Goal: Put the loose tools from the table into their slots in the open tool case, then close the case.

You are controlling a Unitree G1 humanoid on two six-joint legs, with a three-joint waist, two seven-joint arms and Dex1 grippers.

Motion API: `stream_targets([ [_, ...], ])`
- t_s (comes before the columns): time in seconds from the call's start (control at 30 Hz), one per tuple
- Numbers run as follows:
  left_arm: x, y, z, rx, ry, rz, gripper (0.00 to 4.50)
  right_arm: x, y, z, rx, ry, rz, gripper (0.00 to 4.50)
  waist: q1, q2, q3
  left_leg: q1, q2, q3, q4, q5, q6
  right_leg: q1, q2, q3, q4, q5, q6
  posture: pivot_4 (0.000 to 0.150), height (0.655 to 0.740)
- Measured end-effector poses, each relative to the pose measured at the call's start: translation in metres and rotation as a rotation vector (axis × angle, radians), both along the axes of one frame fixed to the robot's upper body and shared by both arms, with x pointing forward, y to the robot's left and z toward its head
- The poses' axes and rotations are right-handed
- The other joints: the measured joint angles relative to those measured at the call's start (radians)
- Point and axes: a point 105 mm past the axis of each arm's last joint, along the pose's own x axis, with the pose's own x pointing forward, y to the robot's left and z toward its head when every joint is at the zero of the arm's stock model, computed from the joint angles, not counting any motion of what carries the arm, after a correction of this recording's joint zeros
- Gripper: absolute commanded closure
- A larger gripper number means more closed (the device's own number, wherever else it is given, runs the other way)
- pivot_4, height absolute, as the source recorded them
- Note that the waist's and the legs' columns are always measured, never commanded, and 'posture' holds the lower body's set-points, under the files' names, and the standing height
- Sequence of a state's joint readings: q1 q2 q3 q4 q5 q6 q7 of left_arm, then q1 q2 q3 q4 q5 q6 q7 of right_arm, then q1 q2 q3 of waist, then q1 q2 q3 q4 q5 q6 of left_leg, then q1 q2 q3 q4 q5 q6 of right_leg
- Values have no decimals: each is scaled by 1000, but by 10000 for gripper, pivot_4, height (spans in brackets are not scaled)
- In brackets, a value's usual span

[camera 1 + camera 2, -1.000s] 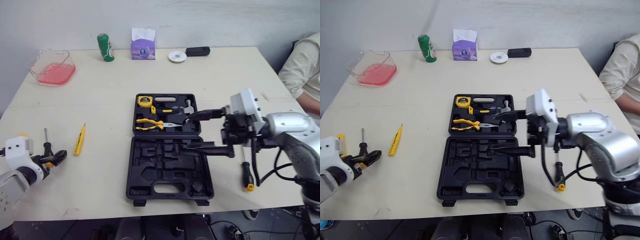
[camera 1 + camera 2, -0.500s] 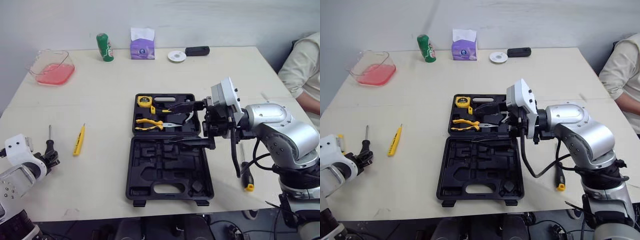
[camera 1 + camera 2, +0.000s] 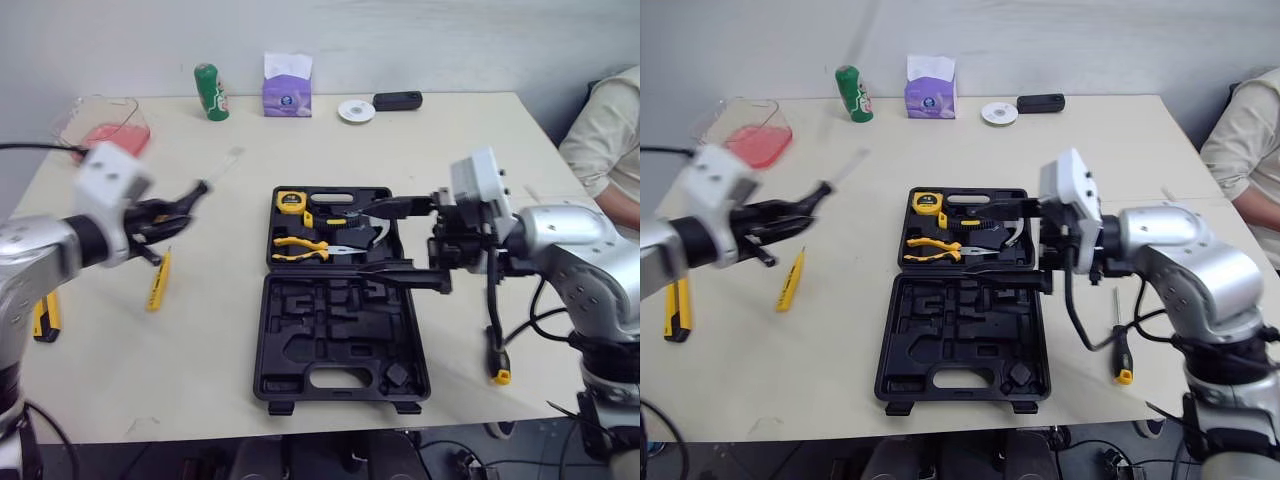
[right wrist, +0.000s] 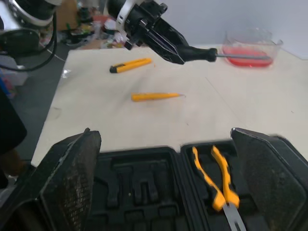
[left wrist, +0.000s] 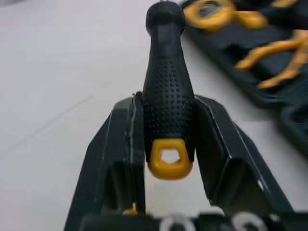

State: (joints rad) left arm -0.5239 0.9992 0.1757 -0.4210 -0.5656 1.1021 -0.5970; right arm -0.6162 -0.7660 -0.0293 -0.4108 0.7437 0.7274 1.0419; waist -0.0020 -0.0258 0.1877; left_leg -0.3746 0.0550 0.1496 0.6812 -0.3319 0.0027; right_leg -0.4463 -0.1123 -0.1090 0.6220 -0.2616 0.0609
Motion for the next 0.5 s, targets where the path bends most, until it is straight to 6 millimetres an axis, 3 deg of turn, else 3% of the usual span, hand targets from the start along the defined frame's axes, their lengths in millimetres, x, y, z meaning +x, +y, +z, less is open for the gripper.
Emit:
stream_targets([
  [0.13, -4, -55, -7, 89, 97, -331, 34924, -5, -23, -15, -39, 35, -115, 0, -1, 0, 1, 0, 0, 2, 0, 1, -1, -1, 12, -1, 0, 0, -1, 1500, 7244],
  [0.27, -7, -106, -6, 207, 150, -646, 34924, -24, -52, -57, -170, 130, -271, 0, 31, 0, 1, -1, -1, 6, 2, 1, -2, 1, 16, -1, -3, -1, -1, 1500, 7244],
  [0.4, -5, -119, -31, 278, 269, -769, 34924, -32, -70, -81, -238, 147, -388, 0, 14, -1, 1, 2, -1, 6, 2, 2, 1, 0, 16, 5, -1, 0, 1, 1500, 7244],
  [0.5, 3, -117, -42, 346, 311, -779, 34924, -38, -71, -89, -226, 159, -425, 0, 9, -1, 1, 2, -1, 4, 2, 2, 0, 0, 17, 5, 0, 0, 0, 1500, 7244],
])
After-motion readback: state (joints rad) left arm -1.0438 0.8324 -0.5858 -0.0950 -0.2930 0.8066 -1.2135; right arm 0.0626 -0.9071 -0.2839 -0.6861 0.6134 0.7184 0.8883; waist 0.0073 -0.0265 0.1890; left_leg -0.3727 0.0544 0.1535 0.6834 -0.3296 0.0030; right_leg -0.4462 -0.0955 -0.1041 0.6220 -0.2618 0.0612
